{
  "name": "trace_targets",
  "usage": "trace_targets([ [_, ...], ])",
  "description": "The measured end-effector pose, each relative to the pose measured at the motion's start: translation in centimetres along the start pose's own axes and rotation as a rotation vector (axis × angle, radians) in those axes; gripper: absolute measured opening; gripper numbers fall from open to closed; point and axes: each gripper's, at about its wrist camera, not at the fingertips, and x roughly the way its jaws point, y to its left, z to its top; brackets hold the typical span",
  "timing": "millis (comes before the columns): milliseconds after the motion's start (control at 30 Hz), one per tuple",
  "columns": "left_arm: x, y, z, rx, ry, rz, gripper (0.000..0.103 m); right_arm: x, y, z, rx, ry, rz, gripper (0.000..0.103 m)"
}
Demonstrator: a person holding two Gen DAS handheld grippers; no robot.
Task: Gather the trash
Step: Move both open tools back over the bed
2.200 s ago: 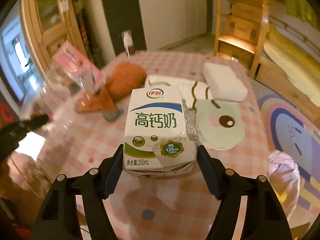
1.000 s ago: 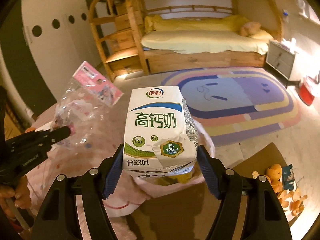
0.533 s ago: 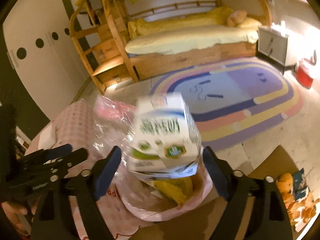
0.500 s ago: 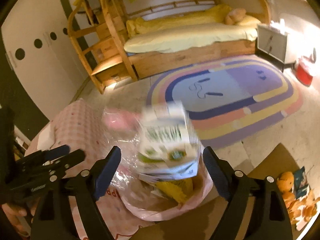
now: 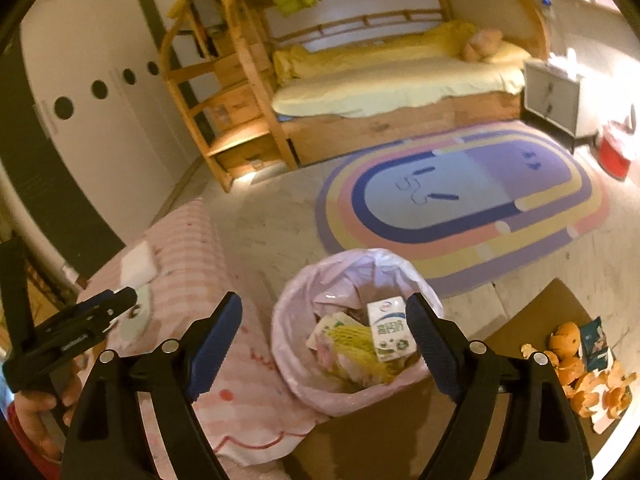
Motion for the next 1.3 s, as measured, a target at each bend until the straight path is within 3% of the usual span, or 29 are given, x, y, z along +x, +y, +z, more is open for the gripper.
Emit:
trace_targets([
  [233,-4.6,3.8,-3.3,-0.053,-0.025,0.08,0.069,-1.9,5.3,-1.7,-0.134,0.01,0.064,0.084],
  [533,-10.0,10.1,-9.4,-0.17,-0.021,0.219,0.075,0.8,12.9,-5.1,-0.3,0.12,0.151,0.083],
  [733,-12.8,14.7,-12.2,-0.247,-0.026,0.328,0.075,1.5,17.9,-6.3,-0.412,0.134,0.197,0.081],
  [967,-13.7,18.4,-13.4,-0.317,-0.024,0.369,0.075,2.9,21.3,-6.6,-0.48,0.136,0.219,0.076],
  [1133,-13.3,19.8,-13.5,-0.34,-0.018,0.371,0.075,6.3,22.8,-6.2,-0.517,0.167,0.207,0.055],
  [1300,-12.6,21.3,-13.5,-0.375,0.0,0.381,0.075,10.4,23.7,-5.6,-0.524,0.236,0.2,0.056],
])
